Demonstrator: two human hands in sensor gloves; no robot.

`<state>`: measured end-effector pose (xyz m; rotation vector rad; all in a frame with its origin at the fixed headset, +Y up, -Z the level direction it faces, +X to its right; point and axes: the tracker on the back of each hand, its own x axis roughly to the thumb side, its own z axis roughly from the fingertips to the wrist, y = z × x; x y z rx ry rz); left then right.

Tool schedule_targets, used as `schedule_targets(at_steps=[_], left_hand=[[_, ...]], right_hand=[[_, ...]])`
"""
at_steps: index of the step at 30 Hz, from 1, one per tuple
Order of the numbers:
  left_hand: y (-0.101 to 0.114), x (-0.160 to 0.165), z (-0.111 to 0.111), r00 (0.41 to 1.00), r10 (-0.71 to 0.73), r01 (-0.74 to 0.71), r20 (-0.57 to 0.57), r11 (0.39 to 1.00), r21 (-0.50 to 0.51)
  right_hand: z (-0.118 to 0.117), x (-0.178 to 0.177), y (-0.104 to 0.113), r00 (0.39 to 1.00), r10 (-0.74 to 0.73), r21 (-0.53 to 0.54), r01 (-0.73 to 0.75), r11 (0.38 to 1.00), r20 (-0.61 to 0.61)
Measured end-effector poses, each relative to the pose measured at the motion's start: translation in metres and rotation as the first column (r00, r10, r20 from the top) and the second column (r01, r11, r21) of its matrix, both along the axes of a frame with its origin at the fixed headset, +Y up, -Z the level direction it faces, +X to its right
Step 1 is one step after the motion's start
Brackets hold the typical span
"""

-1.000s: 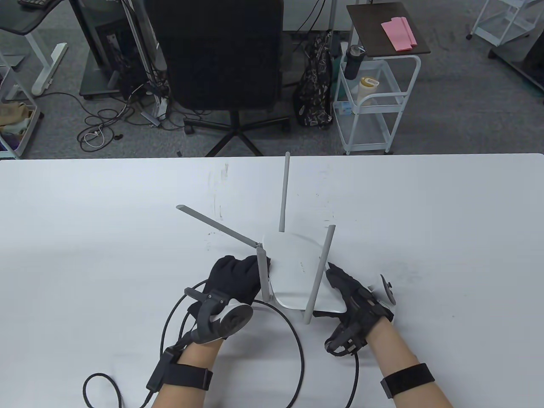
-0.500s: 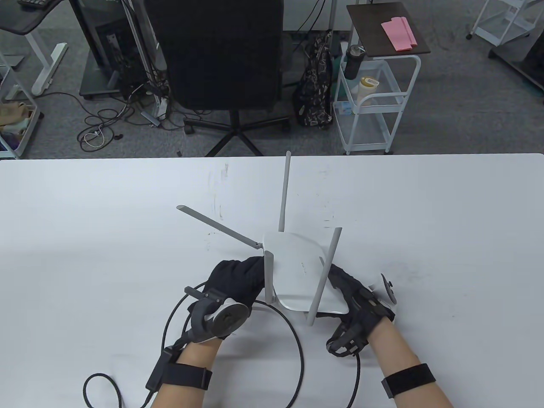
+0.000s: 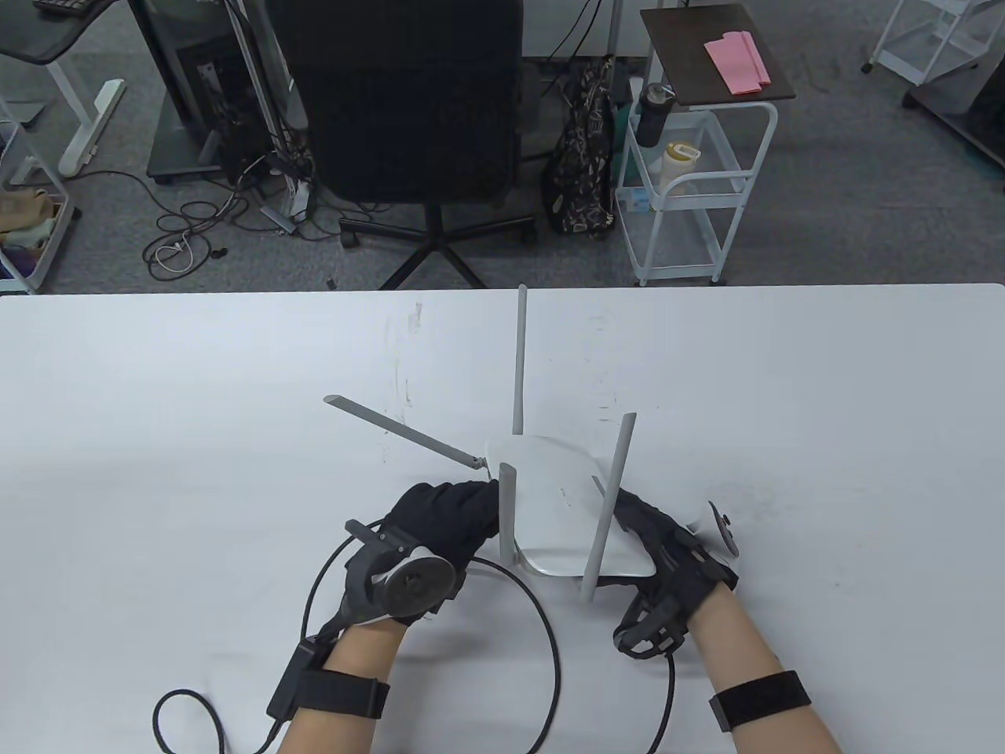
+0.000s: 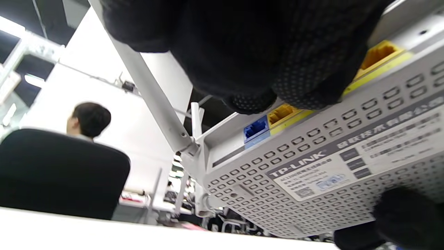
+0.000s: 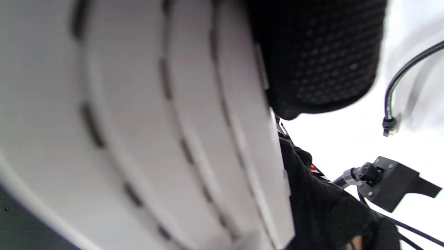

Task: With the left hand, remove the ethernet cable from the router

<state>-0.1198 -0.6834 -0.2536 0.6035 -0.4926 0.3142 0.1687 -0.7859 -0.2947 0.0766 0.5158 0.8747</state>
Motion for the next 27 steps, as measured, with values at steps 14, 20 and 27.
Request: schedule_targets(at_steps=[14, 20, 27], left_hand=[[-0.002, -0.009, -0.008, 0.997, 0.061, -0.06, 0.043, 0.997, -0.041], [0.0, -0.008, -0.005, 0.998, 0.064, -0.064, 0.014, 0.998, -0.016], [-0.001, -0.012, -0.008, 0.997, 0.047, -0.043, 0.066, 0.997, -0.063]], right_hand=[[-0.001, 0.006, 0.016, 0.997, 0.071, 0.05, -0.073, 0.996, 0.031], [0.007, 0.004, 0.021, 0.988, 0.112, 0.038, -0.117, 0.992, 0.108], [-0.001, 0.006, 0.011, 0.997, 0.075, 0.049, -0.076, 0.996, 0.014]])
